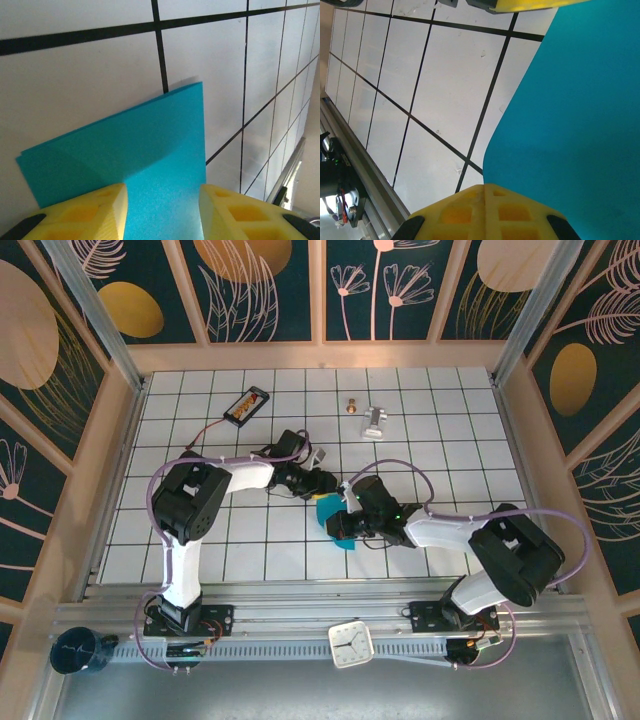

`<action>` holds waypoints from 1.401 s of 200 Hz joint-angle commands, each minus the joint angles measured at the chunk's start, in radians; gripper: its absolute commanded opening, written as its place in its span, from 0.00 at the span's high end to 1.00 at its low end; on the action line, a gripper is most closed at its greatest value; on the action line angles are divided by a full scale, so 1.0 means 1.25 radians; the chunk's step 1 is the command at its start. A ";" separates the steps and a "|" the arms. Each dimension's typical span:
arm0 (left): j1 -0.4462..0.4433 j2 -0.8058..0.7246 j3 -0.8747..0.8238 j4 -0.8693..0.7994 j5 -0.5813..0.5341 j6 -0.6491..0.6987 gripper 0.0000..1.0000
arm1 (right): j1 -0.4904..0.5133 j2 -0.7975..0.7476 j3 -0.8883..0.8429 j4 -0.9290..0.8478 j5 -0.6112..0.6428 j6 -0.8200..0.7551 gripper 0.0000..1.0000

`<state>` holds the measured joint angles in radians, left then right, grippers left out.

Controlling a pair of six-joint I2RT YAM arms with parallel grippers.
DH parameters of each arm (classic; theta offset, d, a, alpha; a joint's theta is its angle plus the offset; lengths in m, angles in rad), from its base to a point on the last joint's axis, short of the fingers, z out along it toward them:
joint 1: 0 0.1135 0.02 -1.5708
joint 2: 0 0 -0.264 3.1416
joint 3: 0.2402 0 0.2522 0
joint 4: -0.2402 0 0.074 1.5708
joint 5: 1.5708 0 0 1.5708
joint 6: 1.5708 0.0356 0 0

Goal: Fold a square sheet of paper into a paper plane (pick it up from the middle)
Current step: Third fold the triangle at the center of the table.

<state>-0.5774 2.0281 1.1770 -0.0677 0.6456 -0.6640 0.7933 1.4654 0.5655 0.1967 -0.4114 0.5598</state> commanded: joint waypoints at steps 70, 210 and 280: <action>0.000 0.052 0.014 -0.116 -0.099 0.106 0.60 | -0.071 0.050 0.044 -0.009 -0.093 -0.052 0.99; -0.001 0.065 0.011 -0.123 -0.120 0.117 0.59 | -0.153 0.065 0.044 -0.048 -0.132 -0.127 0.96; -0.001 0.072 0.011 -0.121 -0.120 0.113 0.59 | -0.171 0.074 0.037 -0.060 -0.126 -0.142 0.95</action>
<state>-0.5858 2.0403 1.2106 -0.1360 0.6167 -0.5526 0.5907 1.5673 0.6258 0.1493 -0.5636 0.4149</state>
